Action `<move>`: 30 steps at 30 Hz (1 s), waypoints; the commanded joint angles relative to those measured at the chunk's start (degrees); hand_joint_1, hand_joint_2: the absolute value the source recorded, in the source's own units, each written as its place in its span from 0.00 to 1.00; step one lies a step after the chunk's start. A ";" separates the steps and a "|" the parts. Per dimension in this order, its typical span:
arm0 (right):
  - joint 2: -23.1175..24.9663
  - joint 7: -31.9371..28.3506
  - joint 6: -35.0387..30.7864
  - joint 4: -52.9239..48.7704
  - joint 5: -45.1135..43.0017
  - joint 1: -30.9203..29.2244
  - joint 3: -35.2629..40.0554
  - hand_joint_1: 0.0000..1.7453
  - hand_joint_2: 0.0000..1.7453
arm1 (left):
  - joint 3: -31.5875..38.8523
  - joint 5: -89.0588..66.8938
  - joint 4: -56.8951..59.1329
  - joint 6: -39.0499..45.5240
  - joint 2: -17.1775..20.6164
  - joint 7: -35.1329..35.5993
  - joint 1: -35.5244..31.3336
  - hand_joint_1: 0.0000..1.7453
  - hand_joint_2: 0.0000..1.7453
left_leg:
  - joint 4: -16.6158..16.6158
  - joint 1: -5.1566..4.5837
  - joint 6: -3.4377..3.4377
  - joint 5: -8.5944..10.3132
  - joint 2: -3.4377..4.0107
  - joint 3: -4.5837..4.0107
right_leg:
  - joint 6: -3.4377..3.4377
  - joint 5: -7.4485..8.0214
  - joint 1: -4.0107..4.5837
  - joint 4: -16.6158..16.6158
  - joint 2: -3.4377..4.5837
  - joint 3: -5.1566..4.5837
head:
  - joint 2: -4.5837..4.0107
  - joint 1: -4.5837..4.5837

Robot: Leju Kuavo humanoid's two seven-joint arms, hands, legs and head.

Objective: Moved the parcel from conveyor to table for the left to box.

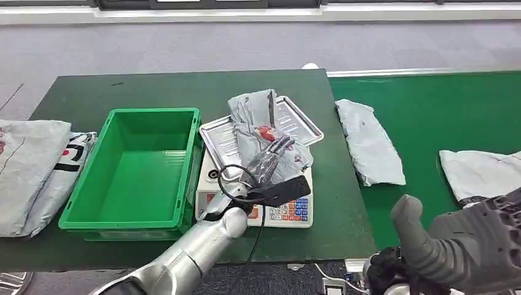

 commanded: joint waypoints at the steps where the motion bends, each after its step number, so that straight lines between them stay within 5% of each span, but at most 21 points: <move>1: -1.61 0.09 -0.20 5.84 -4.93 -6.09 0.97 0.00 1.00 | -15.63 0.94 10.72 -1.75 -0.13 2.61 -6.31 0.00 1.00 | -0.02 0.05 0.00 0.01 -0.03 0.06 | -0.02 0.02 0.05 -0.07 -0.03 0.11 | 0.00 0.00; 10: -2.51 0.09 -0.20 8.06 -6.32 -7.85 2.01 0.00 1.00 | -18.95 0.75 13.43 -1.34 -0.13 4.40 -7.34 0.00 1.00 | -0.06 0.04 0.01 0.01 0.07 0.10 | -0.03 0.04 0.04 -0.09 0.08 0.13 | 0.00 0.00; 11: -2.67 0.09 -0.20 8.74 -7.01 -8.32 2.32 0.00 1.00 | -18.85 0.85 14.28 -0.40 -0.13 4.59 -7.64 0.11 1.00 | -0.04 0.04 0.01 0.00 0.06 0.08 | -0.02 0.03 0.04 -0.07 0.07 0.12 | 0.00 0.00; 14: -2.54 0.09 -0.20 8.75 -6.67 -8.67 2.57 0.00 1.00 | -18.92 -1.08 16.65 4.61 -0.13 5.71 -8.08 1.00 1.00 | -0.12 0.05 0.00 0.03 0.14 0.15 | -0.04 0.09 0.06 -0.16 0.14 0.17 | 0.00 0.00; 21: -0.48 0.09 -0.20 9.53 -4.48 -7.96 2.49 0.00 1.00 | -20.03 -8.61 18.68 19.58 2.01 14.04 -7.35 1.00 1.00 | -0.16 0.06 -0.01 0.02 0.22 0.19 | -0.05 0.09 0.06 -0.17 0.23 0.17 | 0.00 0.00; 30: 0.34 0.09 -0.20 9.65 -2.79 -6.80 2.13 0.00 1.00 | -18.03 -9.00 19.01 21.83 2.52 14.29 -6.47 1.00 1.00 | -0.15 0.05 -0.01 0.01 0.18 0.17 | -0.05 0.07 0.06 -0.14 0.18 0.18 | 0.00 0.00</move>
